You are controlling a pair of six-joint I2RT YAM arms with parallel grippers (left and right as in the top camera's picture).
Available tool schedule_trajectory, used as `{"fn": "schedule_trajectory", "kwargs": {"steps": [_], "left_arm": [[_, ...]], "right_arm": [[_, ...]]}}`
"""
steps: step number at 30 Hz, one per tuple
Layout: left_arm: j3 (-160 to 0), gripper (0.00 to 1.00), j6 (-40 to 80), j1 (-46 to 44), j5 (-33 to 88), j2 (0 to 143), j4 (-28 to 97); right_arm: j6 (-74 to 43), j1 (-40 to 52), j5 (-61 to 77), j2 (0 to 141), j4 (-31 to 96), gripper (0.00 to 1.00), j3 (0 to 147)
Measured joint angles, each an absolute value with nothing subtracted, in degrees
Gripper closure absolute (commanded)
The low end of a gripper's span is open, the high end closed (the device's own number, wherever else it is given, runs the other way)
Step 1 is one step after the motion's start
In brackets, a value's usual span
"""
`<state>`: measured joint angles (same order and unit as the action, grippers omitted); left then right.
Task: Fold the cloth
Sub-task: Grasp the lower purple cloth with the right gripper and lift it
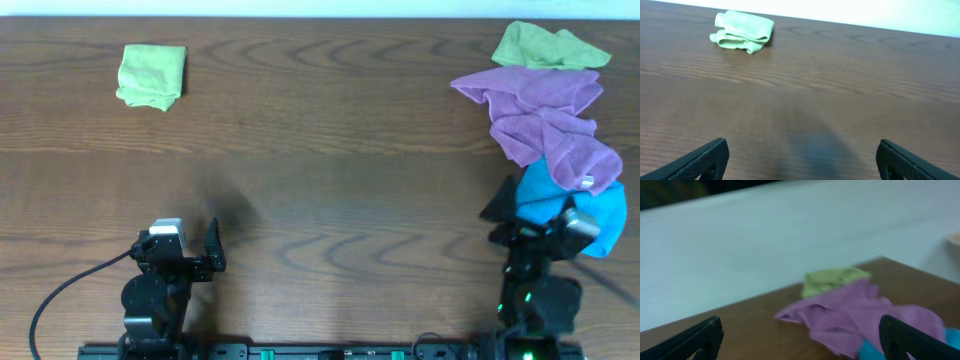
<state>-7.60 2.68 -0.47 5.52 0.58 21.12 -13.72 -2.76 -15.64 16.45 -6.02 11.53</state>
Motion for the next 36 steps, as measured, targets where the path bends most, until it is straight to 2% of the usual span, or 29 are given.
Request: {"fn": "schedule_trajectory", "kwargs": {"steps": [7,12,15,24,29,30,32,33,34,36], "left_arm": [[-7.60,0.05,2.68,-0.47,5.54,0.58,21.10],[-7.60,0.05,2.68,-0.49,5.52,0.58,21.08],[-7.60,0.05,2.68,-0.49,5.52,0.58,21.12],[-7.60,0.05,2.68,-0.49,5.52,0.58,21.12],[-7.60,0.05,2.68,-0.49,5.52,0.58,21.12],[-7.60,0.05,2.68,-0.49,5.52,0.58,21.12],[-7.60,0.05,2.68,-0.49,5.52,0.58,21.12],[-7.60,0.05,2.70,-0.49,5.52,0.58,21.12],[-7.60,0.05,2.70,-0.49,5.52,0.58,21.12],[-7.60,0.05,2.68,-0.49,5.52,0.58,21.12]], "right_arm": [[-16.53,-17.34,-11.75,49.10,-3.81,0.01,31.24],[-16.93,-22.98,-8.23,70.00,2.70,0.01,43.44],[-17.17,-24.99,-5.43,79.20,4.45,0.06,47.33],[-18.00,-26.20,1.58,94.52,-1.54,0.02,49.06],[-18.20,-27.35,3.07,98.00,-3.92,0.09,49.15],[-18.39,-27.66,3.22,98.43,-4.29,0.12,49.15],[-18.41,-28.03,3.33,99.00,-5.23,0.36,49.15],[-18.55,-28.23,3.46,99.09,-5.63,0.60,49.15],[-18.57,-28.27,3.53,99.07,-6.00,0.75,49.17],[-18.85,-28.34,3.70,99.09,-6.50,0.99,49.25]]}}
